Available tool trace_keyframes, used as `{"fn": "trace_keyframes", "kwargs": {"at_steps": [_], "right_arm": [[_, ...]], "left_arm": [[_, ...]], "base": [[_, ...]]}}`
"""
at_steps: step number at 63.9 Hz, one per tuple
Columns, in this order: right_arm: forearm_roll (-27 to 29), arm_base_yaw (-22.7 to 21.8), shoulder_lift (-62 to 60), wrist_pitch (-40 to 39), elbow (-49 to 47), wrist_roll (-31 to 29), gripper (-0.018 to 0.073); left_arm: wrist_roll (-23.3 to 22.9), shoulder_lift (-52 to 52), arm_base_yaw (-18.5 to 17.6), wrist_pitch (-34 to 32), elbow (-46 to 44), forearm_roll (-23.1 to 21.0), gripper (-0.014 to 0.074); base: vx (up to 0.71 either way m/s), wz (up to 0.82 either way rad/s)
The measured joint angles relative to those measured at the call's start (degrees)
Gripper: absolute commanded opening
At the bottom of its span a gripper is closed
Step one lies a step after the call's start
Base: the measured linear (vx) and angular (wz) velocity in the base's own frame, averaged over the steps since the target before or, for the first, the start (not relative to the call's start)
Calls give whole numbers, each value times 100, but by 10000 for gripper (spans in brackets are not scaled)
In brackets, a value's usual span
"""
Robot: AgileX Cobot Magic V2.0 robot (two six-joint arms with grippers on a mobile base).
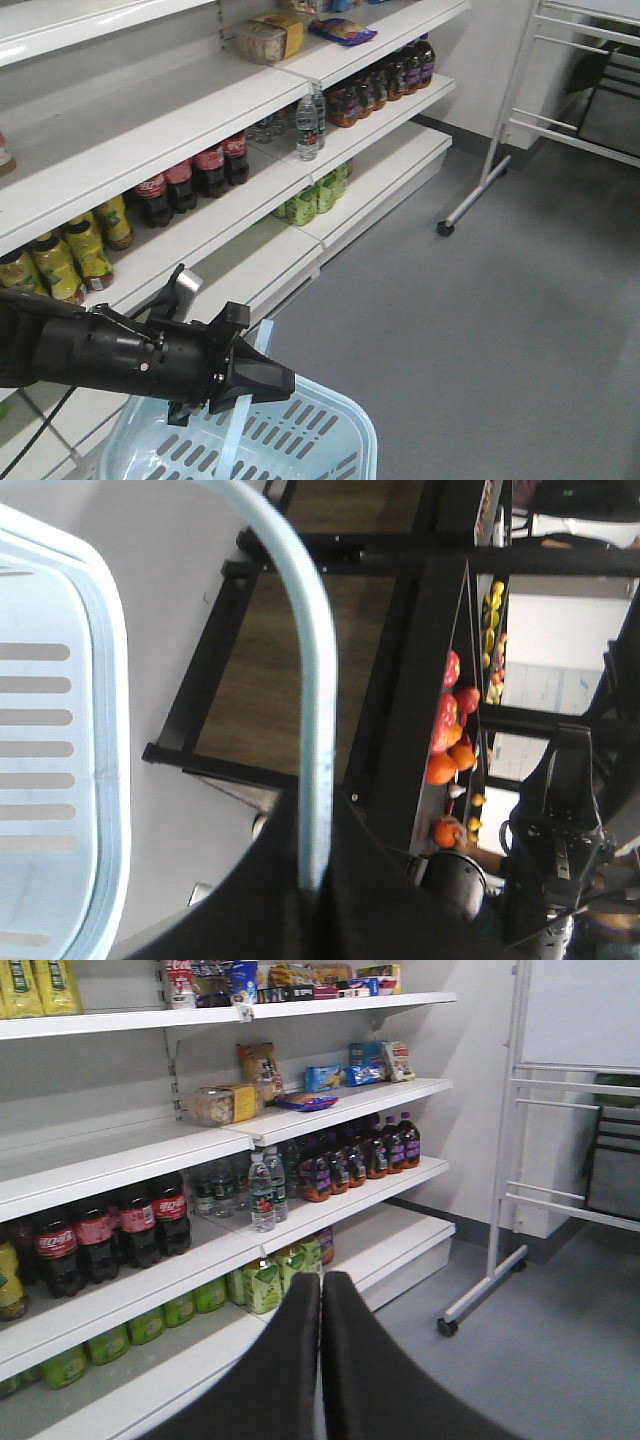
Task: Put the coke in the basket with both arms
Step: 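Turn the base away from the shelf while holding the basket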
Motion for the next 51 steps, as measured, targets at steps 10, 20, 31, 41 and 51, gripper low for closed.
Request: {"fn": "trace_keyframes", "kwargs": {"at_steps": [10,20,31,41,51], "right_arm": [[0,0,0,0,0,0,-10],[0,0,0,0,0,0,-10],[0,0,0,0,0,0,-10],[0,0,0,0,0,0,-10],[0,0,0,0,0,0,-10]], "left_arm": [[0,0,0,0,0,0,-8],[0,0,0,0,0,0,-8],[0,0,0,0,0,0,-8],[0,0,0,0,0,0,-8],[0,0,0,0,0,0,-8]], "base": [[-8,-39],[-7,-40],[-6,-41],[-5,-40],[-4,-39]]}}
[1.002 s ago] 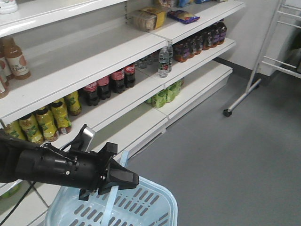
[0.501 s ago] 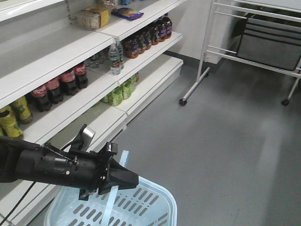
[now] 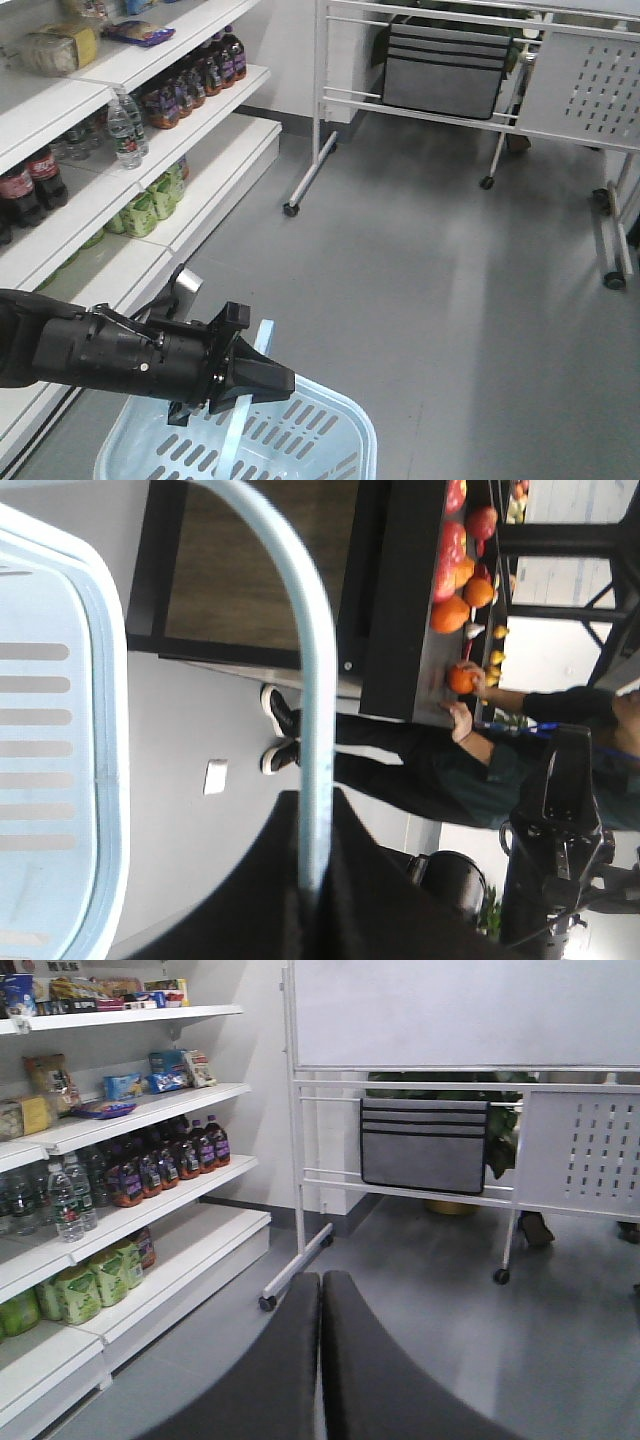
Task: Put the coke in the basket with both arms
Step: 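Turn the base away from the shelf while holding the basket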
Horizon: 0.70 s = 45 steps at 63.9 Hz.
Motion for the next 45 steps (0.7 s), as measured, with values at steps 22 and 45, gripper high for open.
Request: {"fn": "trace_keyframes", "kwargs": {"at_steps": [22,45], "right_arm": [[0,0,0,0,0,0,-10],[0,0,0,0,0,0,-10]], "left_arm": [[0,0,0,0,0,0,-8],[0,0,0,0,0,0,-8]], "base": [[-3,-35],[-1,-32]]}}
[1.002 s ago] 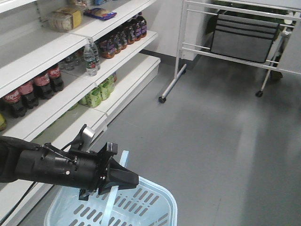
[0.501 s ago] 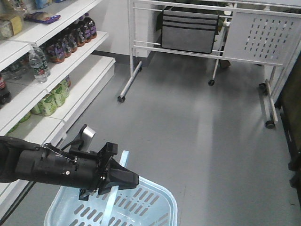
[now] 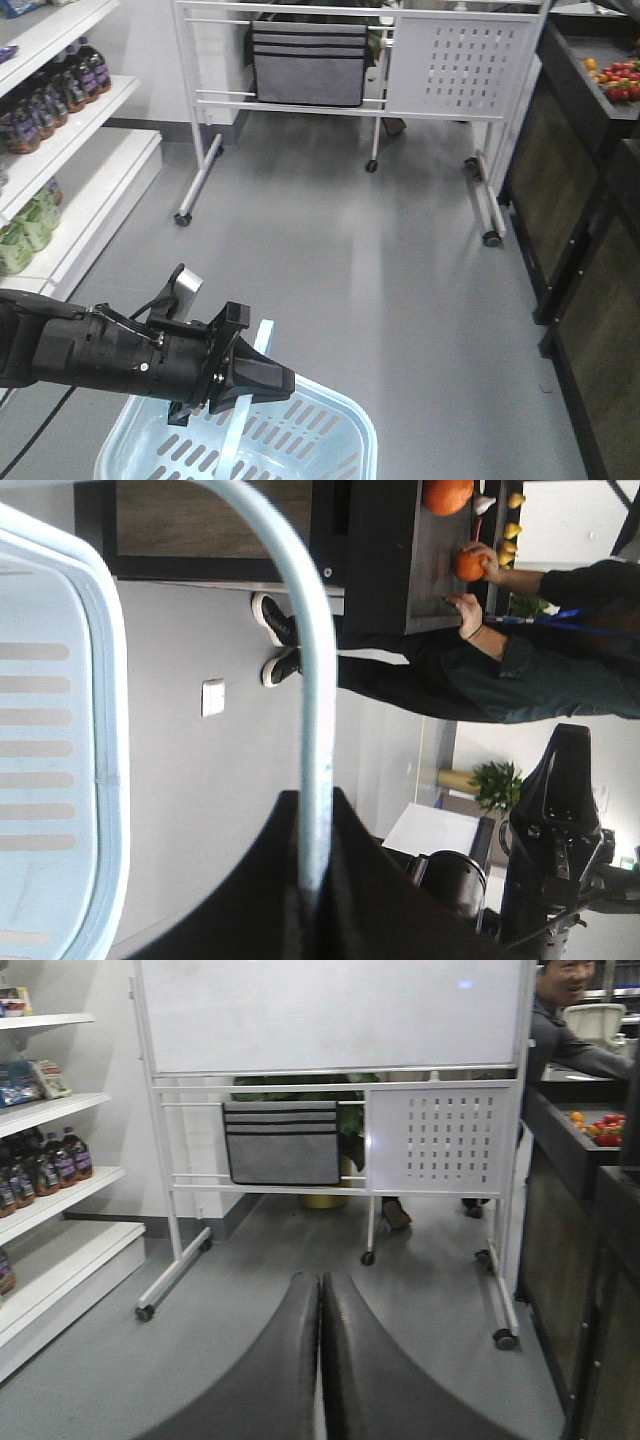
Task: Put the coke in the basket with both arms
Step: 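Turn the base away from the shelf while holding the basket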
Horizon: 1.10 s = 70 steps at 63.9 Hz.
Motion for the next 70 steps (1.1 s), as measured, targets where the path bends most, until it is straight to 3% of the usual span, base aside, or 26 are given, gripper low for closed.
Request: {"fn": "trace_keyframes", "kwargs": {"at_steps": [70], "right_arm": [[0,0,0,0,0,0,-10]], "left_arm": [[0,0,0,0,0,0,-8]], "base": [[1,-15]]}}
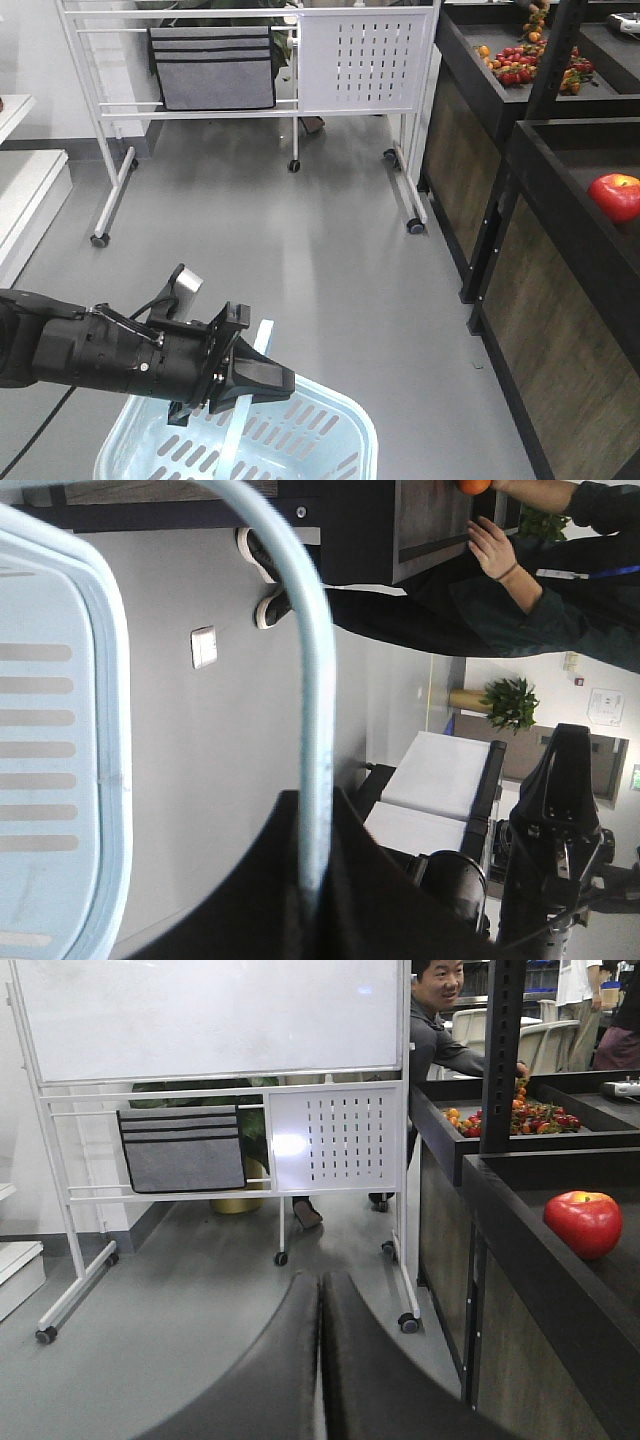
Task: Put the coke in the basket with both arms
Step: 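Turn the base away from the shelf while holding the basket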
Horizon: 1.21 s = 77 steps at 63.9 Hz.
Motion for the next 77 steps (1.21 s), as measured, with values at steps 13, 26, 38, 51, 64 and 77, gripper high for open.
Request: {"fn": "trace_keyframes", "kwargs": {"at_steps": [13,26,38,51,64,77], "right_arm": [[0,0,0,0,0,0,-10],[0,0,0,0,0,0,-10],[0,0,0,0,0,0,-10],[0,0,0,0,0,0,-10],[0,0,0,0,0,0,-10],[0,0,0,0,0,0,-10]], "left_arm": [[0,0,0,0,0,0,-8],[0,0,0,0,0,0,-8],[0,0,0,0,0,0,-8],[0,0,0,0,0,0,-6],[0,0,0,0,0,0,-7],[0,0,0,0,0,0,-7]], "base": [[4,-3],[7,-2],[9,-1],[12,5],[14,5],[16,5]]}}
